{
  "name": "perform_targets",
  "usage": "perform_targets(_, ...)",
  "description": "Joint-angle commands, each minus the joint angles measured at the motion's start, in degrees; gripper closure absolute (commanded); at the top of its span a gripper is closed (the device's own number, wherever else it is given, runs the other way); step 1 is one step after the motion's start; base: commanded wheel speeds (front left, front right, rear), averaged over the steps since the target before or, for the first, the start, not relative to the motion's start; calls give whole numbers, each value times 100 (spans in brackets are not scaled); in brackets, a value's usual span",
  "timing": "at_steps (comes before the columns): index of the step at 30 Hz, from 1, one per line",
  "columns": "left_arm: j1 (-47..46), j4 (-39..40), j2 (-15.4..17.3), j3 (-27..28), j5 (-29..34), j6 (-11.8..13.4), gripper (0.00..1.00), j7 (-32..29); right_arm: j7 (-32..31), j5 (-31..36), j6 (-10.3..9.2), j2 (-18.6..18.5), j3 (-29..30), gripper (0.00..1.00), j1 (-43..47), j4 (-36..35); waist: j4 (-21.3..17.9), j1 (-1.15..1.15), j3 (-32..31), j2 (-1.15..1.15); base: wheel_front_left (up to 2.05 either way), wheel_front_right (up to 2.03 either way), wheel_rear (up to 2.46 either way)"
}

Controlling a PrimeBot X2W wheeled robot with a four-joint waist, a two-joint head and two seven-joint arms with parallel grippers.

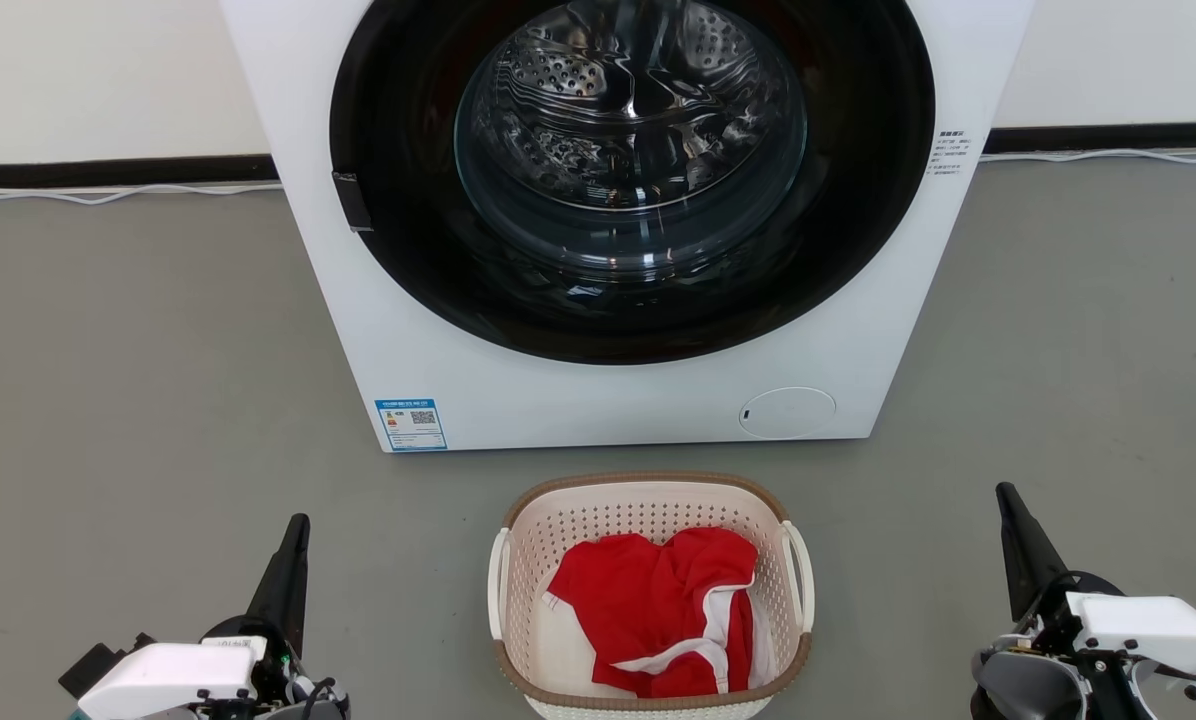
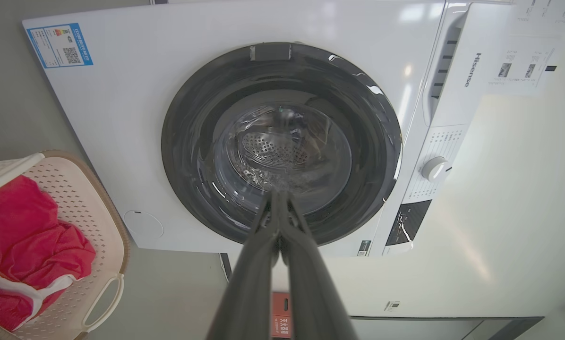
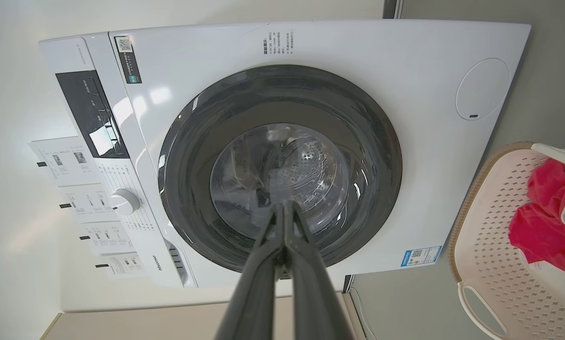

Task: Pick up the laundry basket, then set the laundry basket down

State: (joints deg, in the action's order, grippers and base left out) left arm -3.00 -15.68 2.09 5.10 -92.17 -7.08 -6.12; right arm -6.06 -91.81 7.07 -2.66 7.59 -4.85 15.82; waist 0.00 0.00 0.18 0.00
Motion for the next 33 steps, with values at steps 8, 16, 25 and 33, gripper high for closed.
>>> perform_targets(8,85,-117,-29,-34,-13,1,0,57,59,26,-1,16,-52,0,52,103,0,3,5,0,0,0,0)
perform_targets(16,105,-70,-23,-118,-24,-1,0,169,177,118,2,14,-116,0,74,41,-4,2,4,0,0,0,0)
perform_targets(25,60,-154,26,-186,411,-5,0,354,346,826,5,-1,-157,0,47,26,-5,0,15,0,0,0,0)
perform_targets(33,15,-233,5,-95,1176,-8,0,489,481,1672,8,0,-173,0,23,-13,-11,0,25,0,0,0,0)
